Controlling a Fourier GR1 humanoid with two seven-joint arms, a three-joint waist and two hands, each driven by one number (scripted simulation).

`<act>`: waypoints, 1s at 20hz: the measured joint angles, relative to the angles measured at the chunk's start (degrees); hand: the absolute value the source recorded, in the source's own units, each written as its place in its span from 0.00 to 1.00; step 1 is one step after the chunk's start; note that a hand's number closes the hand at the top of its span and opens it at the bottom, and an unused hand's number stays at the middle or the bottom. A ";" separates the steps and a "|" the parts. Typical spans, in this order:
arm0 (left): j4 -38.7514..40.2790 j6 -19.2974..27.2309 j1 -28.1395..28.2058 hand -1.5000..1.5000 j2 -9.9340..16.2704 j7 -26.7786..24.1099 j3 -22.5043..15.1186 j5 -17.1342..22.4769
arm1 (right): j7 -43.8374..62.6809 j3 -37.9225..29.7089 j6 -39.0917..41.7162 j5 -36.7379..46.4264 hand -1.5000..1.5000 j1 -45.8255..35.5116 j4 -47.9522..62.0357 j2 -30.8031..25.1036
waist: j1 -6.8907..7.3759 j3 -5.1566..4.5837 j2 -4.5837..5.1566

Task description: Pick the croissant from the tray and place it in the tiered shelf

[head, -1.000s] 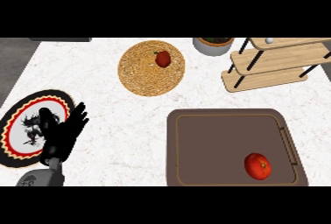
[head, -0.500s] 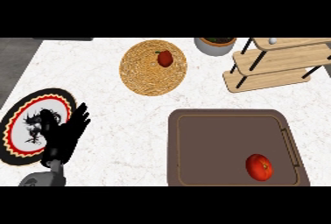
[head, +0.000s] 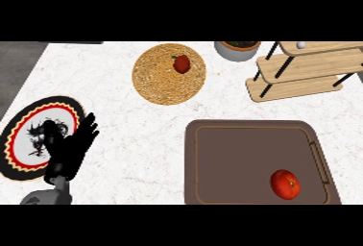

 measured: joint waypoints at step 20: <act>1.94 -0.97 -1.33 0.50 -0.11 -0.36 1.28 -0.21 | -16.55 1.09 -7.30 10.02 1.00 -9.72 22.21 1.54 | -0.04 0.00 0.13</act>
